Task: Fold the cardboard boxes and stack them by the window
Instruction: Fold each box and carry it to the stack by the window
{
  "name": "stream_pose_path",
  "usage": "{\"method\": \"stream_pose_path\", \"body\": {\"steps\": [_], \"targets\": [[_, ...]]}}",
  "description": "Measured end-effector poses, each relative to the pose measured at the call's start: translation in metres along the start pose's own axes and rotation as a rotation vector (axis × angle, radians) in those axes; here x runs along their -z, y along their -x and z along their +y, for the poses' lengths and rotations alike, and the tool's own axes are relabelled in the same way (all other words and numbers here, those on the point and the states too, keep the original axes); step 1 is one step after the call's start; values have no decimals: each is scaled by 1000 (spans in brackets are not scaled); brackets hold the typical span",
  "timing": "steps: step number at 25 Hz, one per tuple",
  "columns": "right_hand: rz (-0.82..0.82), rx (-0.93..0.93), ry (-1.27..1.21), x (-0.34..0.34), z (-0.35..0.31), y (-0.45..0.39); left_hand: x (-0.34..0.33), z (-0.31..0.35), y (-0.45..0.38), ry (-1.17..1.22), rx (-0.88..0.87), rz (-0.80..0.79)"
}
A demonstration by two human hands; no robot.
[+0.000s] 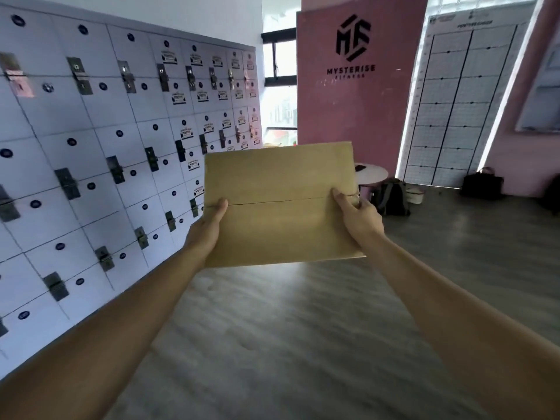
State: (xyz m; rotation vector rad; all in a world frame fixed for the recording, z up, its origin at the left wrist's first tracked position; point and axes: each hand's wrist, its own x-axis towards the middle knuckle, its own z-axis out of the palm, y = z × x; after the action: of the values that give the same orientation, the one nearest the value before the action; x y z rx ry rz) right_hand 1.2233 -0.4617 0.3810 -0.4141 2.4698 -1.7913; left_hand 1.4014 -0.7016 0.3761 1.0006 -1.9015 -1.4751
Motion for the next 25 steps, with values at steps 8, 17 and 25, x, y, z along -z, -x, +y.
{"method": "stream_pose_path", "body": {"steps": [8, 17, 25], "targets": [[13, -29, -10, -57, 23, -174, -87, 10, -180, -22, 17, -31], [67, -24, 60, -139, 9, -398, -166, 36, -422, 33, -44, -106], [105, -62, 81, -182, 36, -615, -278, 55, -624, -32, -93, -103]]}}
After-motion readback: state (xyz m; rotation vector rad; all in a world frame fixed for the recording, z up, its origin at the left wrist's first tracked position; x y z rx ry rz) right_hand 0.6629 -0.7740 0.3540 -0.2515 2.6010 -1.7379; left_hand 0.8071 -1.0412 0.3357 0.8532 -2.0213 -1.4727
